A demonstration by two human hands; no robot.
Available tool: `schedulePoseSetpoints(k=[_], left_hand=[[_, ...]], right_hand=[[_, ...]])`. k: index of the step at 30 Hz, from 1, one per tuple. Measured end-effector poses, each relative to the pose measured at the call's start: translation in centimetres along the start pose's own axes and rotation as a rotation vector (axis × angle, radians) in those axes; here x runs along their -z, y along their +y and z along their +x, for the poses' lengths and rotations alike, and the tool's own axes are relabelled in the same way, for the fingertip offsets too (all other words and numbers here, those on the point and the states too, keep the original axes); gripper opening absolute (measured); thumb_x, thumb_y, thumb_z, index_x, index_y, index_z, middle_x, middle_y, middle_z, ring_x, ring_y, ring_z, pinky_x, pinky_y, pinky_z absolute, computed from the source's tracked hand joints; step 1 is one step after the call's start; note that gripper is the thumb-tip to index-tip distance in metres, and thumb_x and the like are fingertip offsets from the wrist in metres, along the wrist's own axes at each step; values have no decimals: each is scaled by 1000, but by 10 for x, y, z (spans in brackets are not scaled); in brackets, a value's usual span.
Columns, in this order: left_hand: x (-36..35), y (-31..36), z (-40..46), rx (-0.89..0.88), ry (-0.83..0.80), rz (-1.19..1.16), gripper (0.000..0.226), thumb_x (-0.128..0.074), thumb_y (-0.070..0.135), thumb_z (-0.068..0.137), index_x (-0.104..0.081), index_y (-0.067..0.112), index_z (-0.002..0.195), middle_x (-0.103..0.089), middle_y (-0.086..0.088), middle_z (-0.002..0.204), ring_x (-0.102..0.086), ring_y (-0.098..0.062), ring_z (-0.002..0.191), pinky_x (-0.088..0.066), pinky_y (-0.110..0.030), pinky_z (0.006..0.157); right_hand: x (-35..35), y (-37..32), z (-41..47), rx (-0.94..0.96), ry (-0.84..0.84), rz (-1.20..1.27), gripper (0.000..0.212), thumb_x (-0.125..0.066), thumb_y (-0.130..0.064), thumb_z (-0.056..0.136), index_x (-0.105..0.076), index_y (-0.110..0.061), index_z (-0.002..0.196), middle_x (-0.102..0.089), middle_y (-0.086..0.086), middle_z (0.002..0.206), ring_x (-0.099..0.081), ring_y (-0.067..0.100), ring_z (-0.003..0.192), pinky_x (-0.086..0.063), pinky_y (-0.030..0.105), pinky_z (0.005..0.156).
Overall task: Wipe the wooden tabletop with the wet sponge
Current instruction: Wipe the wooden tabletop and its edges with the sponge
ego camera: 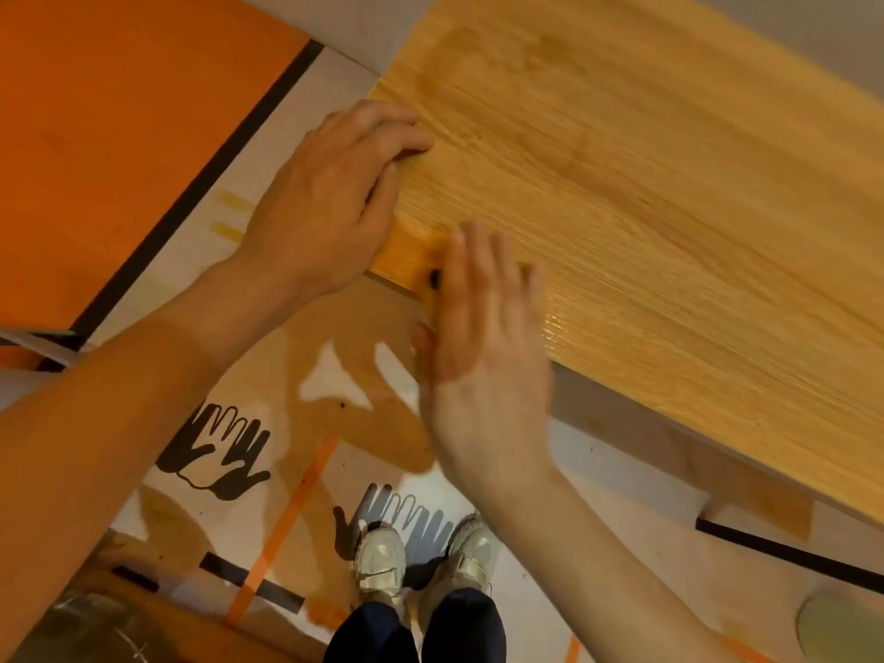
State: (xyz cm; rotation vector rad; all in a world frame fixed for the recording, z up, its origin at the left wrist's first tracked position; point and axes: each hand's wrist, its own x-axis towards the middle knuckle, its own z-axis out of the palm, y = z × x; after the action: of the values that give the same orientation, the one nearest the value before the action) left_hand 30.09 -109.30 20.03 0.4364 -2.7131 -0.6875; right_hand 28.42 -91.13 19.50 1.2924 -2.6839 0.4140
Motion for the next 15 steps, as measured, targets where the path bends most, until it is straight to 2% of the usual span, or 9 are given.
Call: schedulePoseSetpoints(k=[3, 6, 7, 9, 11, 13, 15], left_hand=[[1, -4, 0, -29, -21, -19, 41, -36, 5, 102, -56, 7, 138, -48, -11, 149, -44, -28, 138, -35, -38, 115], [0, -4, -1, -30, -9, -47, 41, -37, 3, 101, -56, 6, 138, -49, -13, 148, -45, -30, 137, -35, -40, 114], [-1, -4, -1, -23, -1, -53, 41, -38, 2, 101, -57, 6, 137, -50, -13, 147, -45, -30, 137, -35, -40, 114], [-2, -3, -2, -9, 9, -57, 42, -38, 1, 100, -57, 6, 136, -51, -12, 147, -45, -29, 137, -33, -38, 113], [-1, -2, -2, -3, 5, -57, 42, -38, 1, 99, -58, 6, 136, -51, -12, 147, -45, -28, 137, -31, -35, 112], [1, -1, -1, -3, -1, -40, 42, -38, 2, 99, -58, 6, 136, -51, -12, 146, -46, -29, 137, -31, -36, 113], [3, 1, -1, -4, -18, -21, 42, -39, 3, 99, -57, 6, 136, -50, -10, 147, -44, -27, 139, -31, -36, 114]], right_hand=[[-2, -5, 10, 109, -15, 31, 55, -38, -5, 98, -20, 0, 150, -21, 19, 157, -13, 33, 148, -2, 44, 123], [25, 51, -29, 63, -97, -8, 67, -50, 5, 92, -20, -5, 152, -17, 11, 160, -10, 25, 150, -7, 46, 123], [38, 70, -45, 7, -117, -23, 67, -52, 1, 93, -21, -6, 151, -17, 10, 161, -11, 24, 150, -10, 49, 122], [55, 86, -60, -109, -154, -24, 57, -43, -15, 98, -23, -5, 151, -18, 8, 161, -11, 24, 150, -14, 52, 120], [49, 67, -46, -175, -145, -21, 53, -38, -23, 102, -25, -6, 150, -19, 8, 160, -10, 22, 150, -11, 47, 122], [32, 26, -16, -127, -114, 16, 51, -42, -21, 103, -26, -7, 150, -19, 8, 160, -8, 21, 150, -7, 42, 124], [15, -7, 11, -9, -140, 93, 51, -42, -17, 103, -27, -6, 150, -21, 10, 159, -9, 23, 150, -8, 43, 123]])
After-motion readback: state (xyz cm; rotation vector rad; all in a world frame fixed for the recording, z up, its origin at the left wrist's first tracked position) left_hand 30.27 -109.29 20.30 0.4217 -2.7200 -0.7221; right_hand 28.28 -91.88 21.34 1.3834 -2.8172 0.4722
